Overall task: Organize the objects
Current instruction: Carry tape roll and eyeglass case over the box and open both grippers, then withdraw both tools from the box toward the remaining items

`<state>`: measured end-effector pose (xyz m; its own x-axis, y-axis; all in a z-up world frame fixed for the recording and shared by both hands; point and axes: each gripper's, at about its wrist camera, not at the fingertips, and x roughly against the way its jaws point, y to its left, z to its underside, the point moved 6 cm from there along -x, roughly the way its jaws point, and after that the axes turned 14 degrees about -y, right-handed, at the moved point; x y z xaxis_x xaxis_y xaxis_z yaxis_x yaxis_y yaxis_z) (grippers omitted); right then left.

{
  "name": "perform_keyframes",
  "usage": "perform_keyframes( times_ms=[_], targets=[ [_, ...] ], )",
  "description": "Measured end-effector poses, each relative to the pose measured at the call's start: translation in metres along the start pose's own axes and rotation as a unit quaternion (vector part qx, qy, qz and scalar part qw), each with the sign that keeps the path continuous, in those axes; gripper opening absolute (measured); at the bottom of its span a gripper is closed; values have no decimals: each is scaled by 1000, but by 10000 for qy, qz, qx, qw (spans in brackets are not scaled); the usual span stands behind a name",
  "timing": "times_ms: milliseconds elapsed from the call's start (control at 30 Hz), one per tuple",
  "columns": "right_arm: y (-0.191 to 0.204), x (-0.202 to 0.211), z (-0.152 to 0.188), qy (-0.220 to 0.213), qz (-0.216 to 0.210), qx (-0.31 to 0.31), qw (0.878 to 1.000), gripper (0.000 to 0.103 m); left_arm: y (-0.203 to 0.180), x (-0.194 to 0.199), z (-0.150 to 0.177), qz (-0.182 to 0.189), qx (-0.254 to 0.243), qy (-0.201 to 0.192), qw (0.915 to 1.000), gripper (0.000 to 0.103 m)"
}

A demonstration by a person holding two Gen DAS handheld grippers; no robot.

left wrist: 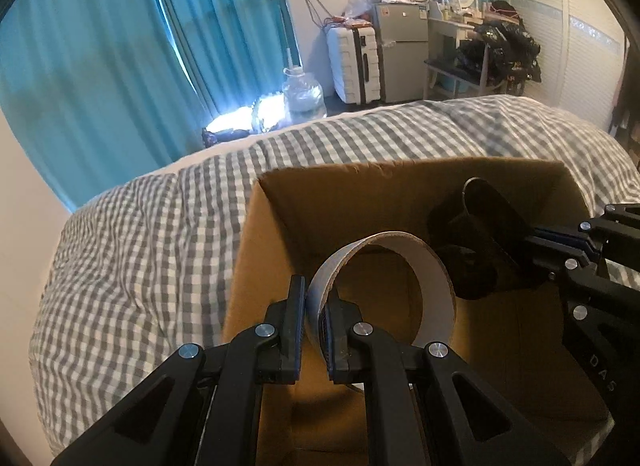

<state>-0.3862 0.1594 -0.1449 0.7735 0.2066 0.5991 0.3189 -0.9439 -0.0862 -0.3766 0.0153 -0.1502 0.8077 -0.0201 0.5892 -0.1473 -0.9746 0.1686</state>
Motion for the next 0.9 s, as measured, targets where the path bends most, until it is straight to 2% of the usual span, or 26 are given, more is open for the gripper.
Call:
perform_keyframes(
  times_ms=[167,267,300,333,367,433,467,567,700,900],
  targets=[
    [2,9,-3,-61,-33,-10,10000,6,-5,11,-5,182,-63,-10,9998,12],
    [3,20,-8,-135,-28,-81,9999,12,-5,25,-12,205,-90,-64,9997,26],
    [2,26,-11,-177,-16,-124,9998,14,-5,27,-14,189,-94,-59,9998,36],
    [2,31,-14,-216,-26,-158,9996,21,-3,32,-16,135,-102,-55,9998,52],
    [2,37,-17,-252,-35,-185,9995,27,-1,35,-19,70,-115,-64,9999,59],
    [1,55,-25,-416,30,-235,9989,57,1,49,-26,-6,-120,-187,9998,85],
    [0,67,-31,-527,104,-240,9983,60,2,55,-29,-1,-101,-242,9997,88],
    [-2,95,-42,-731,194,-240,9968,62,1,78,-40,148,-30,-332,9993,93],
    [-6,141,-57,-946,319,-236,9947,65,1,110,-55,66,21,-432,9990,93],
    [-6,215,-80,-1284,546,-163,9901,66,1,184,-80,85,65,-875,9961,94]
  ],
)
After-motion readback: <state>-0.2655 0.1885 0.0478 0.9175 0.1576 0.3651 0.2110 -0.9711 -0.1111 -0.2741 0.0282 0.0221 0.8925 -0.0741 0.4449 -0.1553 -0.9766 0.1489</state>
